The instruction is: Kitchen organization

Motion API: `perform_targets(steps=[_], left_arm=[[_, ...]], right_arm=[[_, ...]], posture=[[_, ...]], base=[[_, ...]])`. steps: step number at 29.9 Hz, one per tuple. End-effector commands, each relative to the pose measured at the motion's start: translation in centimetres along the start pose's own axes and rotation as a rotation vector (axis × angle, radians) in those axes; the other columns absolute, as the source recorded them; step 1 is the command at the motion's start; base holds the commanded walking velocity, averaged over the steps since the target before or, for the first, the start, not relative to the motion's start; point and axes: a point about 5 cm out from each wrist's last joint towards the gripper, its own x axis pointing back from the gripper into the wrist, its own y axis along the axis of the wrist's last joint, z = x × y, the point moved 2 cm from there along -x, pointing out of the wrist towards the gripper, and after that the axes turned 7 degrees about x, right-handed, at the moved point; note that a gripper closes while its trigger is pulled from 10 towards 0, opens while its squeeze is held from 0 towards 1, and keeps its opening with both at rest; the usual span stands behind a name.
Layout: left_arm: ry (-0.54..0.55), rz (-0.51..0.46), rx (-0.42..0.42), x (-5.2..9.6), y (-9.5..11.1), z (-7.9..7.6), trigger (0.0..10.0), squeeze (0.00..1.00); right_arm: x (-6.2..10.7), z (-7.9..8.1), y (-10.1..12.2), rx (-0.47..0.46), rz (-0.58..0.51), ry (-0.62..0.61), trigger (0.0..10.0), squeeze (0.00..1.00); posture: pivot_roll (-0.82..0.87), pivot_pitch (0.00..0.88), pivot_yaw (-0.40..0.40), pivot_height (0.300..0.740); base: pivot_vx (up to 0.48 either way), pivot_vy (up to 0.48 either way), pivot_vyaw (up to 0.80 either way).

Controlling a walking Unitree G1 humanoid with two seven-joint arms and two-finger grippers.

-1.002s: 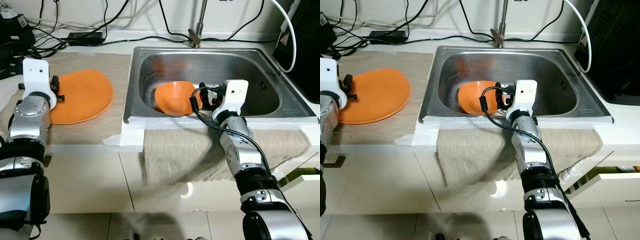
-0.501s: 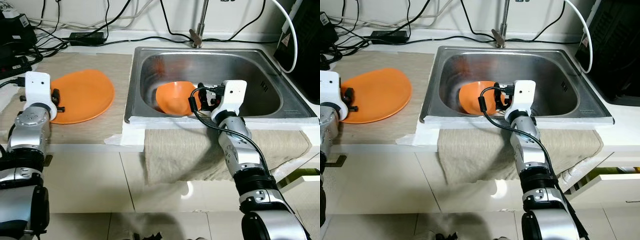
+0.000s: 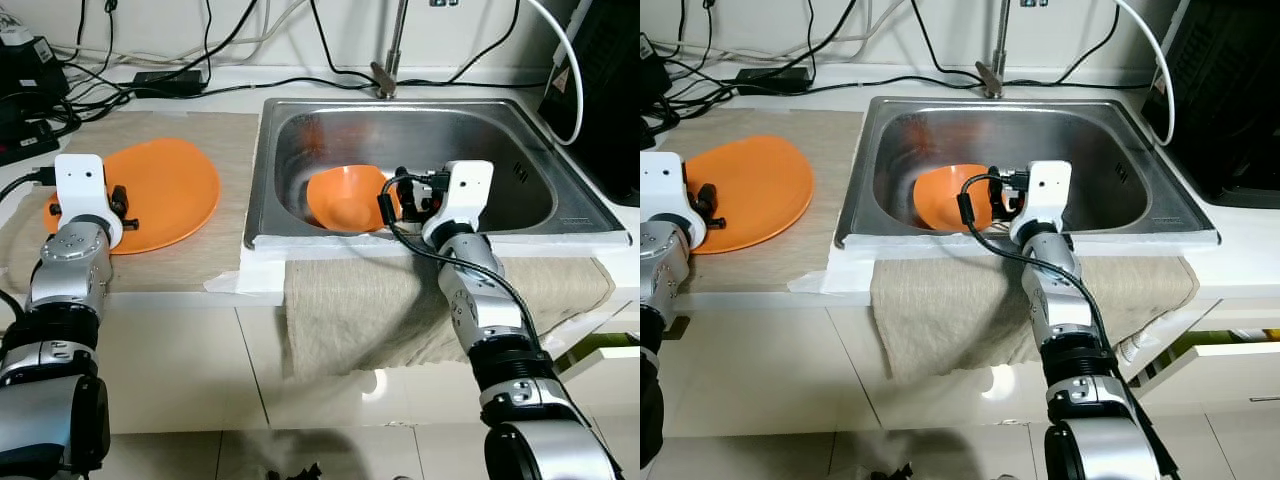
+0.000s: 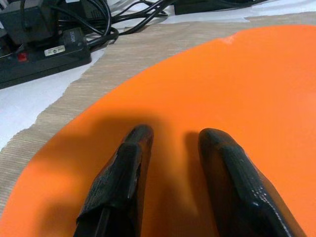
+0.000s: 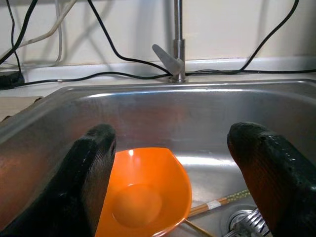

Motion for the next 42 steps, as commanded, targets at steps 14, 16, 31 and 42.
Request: perform_targets(steps=[14, 16, 31, 42], left_arm=[[-0.051, 0.027, 0.011, 0.0, -1.1, -1.8, 10.0, 0.00], [-0.060, -0.008, 0.008, -0.1, 0.0, -2.0, 10.0, 0.00], [-0.114, -0.209, 0.048, 0.0, 6.5, -2.9, 10.0, 0.00], [-0.007, -0.183, -0.042, 0.1, 6.8, 1.3, 10.0, 0.00]], right_arm=[[-0.6, -1.9, 1.2, -0.036, -0.018, -0.025, 10.0, 0.00], [-0.5, -1.6, 1.0, -0.052, -0.015, -0.017, 10.0, 0.00], [-0.2, -0.6, 0.2, -0.083, 0.005, 0.009, 10.0, 0.00], [-0.2, -0.2, 0.0, -0.119, 0.015, 0.035, 10.0, 0.00]], posture=[[0.02, 0.000, -0.002, 0.740], [0.02, 0.000, -0.001, 0.740], [0.03, 0.000, 0.003, 0.740], [0.05, 0.000, -0.004, 0.740]], base=[[0.000, 0.000, 0.00], [0.000, 0.000, 0.00], [0.000, 0.000, 0.00], [0.000, 0.000, 0.00]])
